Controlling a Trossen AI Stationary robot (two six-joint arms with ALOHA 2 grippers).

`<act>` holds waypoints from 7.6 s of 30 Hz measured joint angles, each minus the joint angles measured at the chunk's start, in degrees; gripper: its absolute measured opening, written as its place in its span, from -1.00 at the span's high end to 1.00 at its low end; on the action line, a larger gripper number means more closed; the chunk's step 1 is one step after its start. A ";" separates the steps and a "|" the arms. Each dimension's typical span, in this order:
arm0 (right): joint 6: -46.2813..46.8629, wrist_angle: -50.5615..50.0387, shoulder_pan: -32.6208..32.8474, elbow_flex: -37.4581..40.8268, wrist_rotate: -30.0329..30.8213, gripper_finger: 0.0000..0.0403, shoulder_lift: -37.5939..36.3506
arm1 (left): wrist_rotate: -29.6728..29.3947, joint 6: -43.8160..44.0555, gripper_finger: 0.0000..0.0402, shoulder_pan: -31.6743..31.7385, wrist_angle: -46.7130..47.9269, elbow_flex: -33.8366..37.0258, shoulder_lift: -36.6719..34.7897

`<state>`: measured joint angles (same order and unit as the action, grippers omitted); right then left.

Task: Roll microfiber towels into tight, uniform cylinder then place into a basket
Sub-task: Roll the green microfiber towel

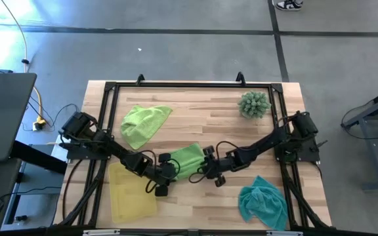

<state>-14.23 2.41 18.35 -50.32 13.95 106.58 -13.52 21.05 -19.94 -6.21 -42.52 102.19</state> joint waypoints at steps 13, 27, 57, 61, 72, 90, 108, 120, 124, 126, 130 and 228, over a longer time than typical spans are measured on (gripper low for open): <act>11.25 -3.68 -1.74 -0.05 2.12 0.94 0.24 | -0.50 -5.15 0.31 -0.01 18.25 -10.64 0.33; 50.50 -4.89 -10.69 -0.04 -28.28 0.96 0.02 | -7.08 -1.10 0.31 -0.04 35.52 -22.55 0.15; 56.46 -0.58 -15.70 0.33 -45.96 0.96 0.46 | -13.59 1.60 0.08 -0.77 36.99 -22.58 6.23; 56.40 -0.55 -15.70 0.30 -45.95 0.95 0.46 | -14.25 2.63 0.24 0.65 37.50 -22.62 7.09; 53.68 -0.44 -15.72 0.24 -45.71 0.94 0.45 | -3.91 1.67 0.95 2.79 38.68 -22.67 6.12; 37.56 -0.17 -15.10 0.19 -45.89 0.94 0.40 | 21.81 6.16 0.98 10.64 25.68 -13.78 -0.50; 11.74 -0.91 -12.20 0.19 -32.98 0.52 -4.00 | 28.45 24.82 0.98 14.65 7.18 2.08 -5.26; -2.84 -0.34 -1.33 0.13 -21.76 0.02 -8.88 | 30.49 22.78 0.98 16.37 8.29 2.14 -5.18; -5.34 0.13 2.30 0.13 -8.21 0.06 -6.35 | 30.48 22.70 0.98 16.59 8.14 2.17 -5.14; -5.29 0.07 2.86 0.13 -5.32 0.09 -5.00 | 30.47 22.69 0.98 16.58 8.04 2.21 -5.14; -2.80 0.48 2.76 0.13 -2.21 0.15 -3.69 | 30.25 22.26 0.98 16.57 7.90 2.23 -5.11; 34.92 -0.98 -16.46 0.13 -41.68 0.95 1.01 | 9.24 4.19 0.31 3.74 7.54 -2.10 -5.14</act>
<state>20.69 1.43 1.89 -50.19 -27.73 107.59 -4.28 25.24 -16.20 1.33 -44.62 97.06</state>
